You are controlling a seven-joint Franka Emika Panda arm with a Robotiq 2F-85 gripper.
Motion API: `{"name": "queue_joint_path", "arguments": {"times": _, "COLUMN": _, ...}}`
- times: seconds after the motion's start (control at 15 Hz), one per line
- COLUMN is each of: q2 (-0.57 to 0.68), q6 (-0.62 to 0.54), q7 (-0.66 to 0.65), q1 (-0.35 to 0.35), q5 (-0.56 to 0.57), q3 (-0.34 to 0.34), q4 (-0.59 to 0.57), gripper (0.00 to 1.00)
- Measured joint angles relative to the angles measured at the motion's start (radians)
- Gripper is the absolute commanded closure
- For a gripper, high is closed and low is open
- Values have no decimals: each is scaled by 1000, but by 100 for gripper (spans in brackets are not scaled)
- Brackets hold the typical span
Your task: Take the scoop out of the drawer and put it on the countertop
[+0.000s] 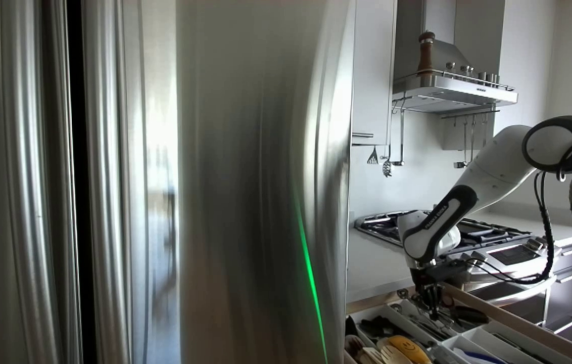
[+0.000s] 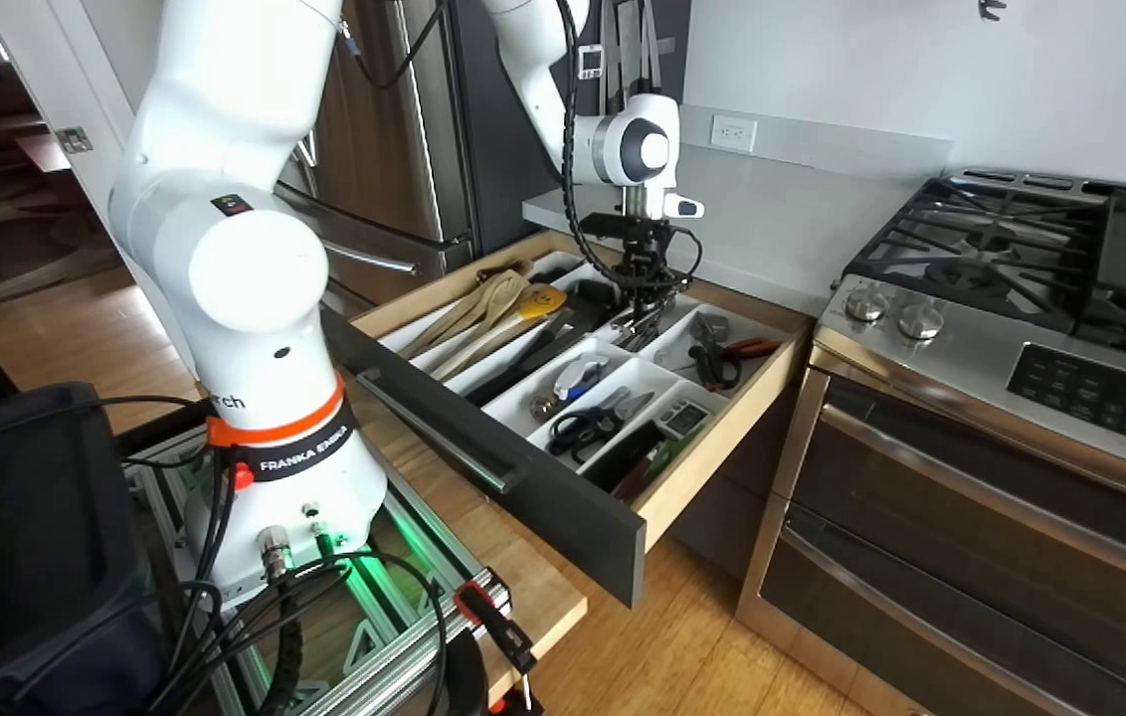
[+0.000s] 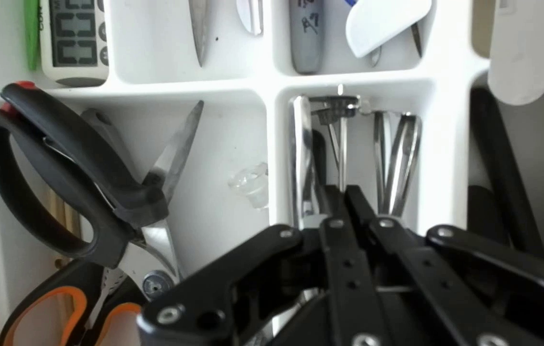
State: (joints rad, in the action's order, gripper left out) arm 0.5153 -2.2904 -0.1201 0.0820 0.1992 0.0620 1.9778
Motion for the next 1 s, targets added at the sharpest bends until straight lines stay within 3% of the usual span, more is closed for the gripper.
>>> {"name": "queue_joint_path", "arguments": {"times": 0.67, "q2": -99, "q6": 17, "q7": 162, "q1": -70, "q5": -82, "q3": -31, "q4": 101, "gripper": 99}}
{"name": "queue_joint_path", "arguments": {"times": 1.0, "q2": -160, "q6": 69, "q7": 304, "q1": -98, "q5": -120, "q3": -58, "q4": 145, "gripper": 99}}
